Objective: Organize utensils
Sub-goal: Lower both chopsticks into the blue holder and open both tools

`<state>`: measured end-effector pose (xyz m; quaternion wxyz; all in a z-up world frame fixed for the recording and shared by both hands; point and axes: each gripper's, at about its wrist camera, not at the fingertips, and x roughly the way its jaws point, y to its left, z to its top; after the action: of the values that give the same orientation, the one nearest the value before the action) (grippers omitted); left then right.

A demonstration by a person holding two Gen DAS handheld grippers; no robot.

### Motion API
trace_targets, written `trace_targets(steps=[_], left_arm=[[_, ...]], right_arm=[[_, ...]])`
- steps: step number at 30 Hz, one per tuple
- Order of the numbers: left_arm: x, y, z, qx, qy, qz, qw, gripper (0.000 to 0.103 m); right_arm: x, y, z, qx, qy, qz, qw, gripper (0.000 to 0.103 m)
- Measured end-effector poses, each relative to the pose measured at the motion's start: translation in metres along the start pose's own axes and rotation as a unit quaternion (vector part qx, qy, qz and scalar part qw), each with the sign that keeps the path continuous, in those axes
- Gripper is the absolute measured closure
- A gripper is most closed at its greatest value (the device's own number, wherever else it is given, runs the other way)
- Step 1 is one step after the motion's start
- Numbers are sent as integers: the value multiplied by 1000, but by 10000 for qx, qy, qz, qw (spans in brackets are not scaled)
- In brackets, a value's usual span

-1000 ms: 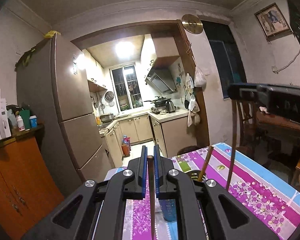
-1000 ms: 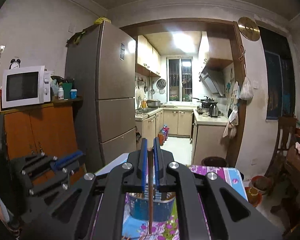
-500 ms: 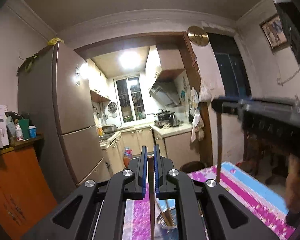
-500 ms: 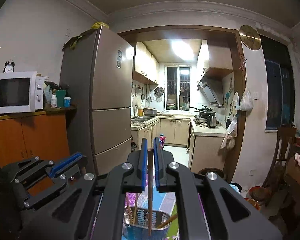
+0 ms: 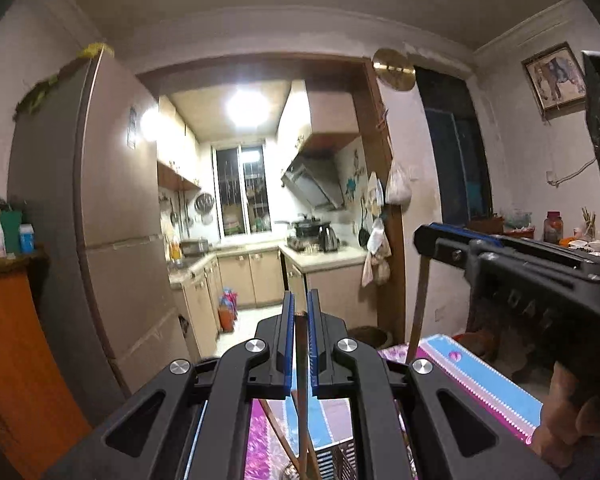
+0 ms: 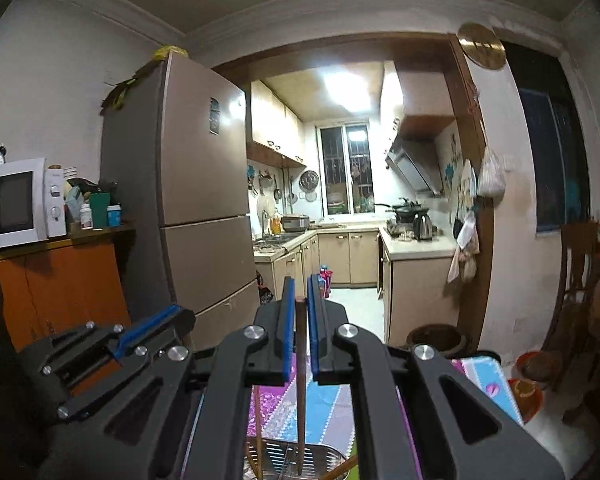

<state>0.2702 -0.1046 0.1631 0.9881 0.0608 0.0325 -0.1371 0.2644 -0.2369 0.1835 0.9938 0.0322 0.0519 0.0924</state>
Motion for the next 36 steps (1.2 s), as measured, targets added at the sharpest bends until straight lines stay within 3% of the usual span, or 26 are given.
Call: trace_targets(steps=[12, 23, 24, 26, 27, 34, 36], left_arm=[[52, 6, -67, -107, 579, -71, 9982, 96], [55, 16, -88, -132, 825, -146, 9964, 95], [55, 17, -89, -128, 833, -167, 9963, 93], [52, 22, -85, -153, 786, -177, 9966, 74], [49, 25, -82, -184, 738, -164, 9970, 61], [25, 45, -54, -244, 423, -93, 9988, 60], [8, 49, -50, -156, 334, 136, 9992, 60]], right_arm=[[53, -12, -72, 282, 822, -27, 9962, 98], [52, -9, -87, 278, 1060, -57, 9940, 95], [50, -10, -86, 280, 1051, -85, 9940, 90], [46, -13, -83, 288, 970, -141, 9948, 66], [44, -14, -80, 286, 914, -168, 9953, 66], [22, -28, -63, 261, 658, -319, 9970, 66], [9, -29, -60, 164, 576, -340, 9976, 66]])
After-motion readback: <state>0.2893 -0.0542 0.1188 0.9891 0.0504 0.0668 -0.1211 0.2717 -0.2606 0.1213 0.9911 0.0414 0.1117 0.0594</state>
